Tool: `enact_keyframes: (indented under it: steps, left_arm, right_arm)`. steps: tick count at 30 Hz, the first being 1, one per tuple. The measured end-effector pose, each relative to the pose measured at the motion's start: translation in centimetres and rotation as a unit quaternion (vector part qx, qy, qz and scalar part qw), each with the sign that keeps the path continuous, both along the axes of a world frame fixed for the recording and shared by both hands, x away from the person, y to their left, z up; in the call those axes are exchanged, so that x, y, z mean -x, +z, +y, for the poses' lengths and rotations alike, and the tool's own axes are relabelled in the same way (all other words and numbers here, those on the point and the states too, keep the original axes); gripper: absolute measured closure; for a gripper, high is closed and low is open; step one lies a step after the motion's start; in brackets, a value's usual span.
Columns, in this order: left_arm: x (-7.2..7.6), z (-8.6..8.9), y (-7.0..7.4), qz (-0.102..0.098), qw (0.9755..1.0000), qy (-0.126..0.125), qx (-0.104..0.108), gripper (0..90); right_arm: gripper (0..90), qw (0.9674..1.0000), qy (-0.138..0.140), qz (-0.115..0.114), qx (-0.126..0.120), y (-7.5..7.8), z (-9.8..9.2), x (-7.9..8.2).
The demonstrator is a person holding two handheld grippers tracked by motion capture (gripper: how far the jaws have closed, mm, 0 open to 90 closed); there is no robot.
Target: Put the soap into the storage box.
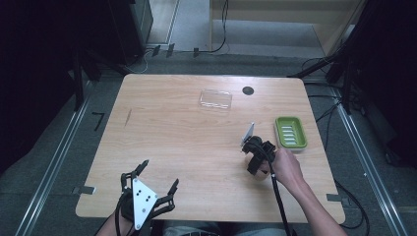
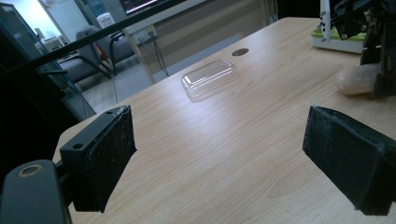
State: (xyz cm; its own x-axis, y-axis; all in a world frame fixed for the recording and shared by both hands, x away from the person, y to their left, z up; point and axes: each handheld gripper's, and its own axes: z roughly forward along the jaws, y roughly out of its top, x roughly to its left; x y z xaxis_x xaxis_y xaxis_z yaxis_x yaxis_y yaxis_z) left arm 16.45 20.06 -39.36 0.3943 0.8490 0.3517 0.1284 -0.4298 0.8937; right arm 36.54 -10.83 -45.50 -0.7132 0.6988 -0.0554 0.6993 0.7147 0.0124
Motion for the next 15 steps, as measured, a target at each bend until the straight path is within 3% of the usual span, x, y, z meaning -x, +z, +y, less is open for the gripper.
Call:
enact_keyframes:
  steps: [15]
  left_arm:
    - [0.0, 0.0, 0.0, -0.002, 1.0000, 0.001, 0.003, 9.9]
  right_arm:
    - [33.2, 0.9998, -0.021, -0.005, -0.003, 1.2, -1.6, -0.1]
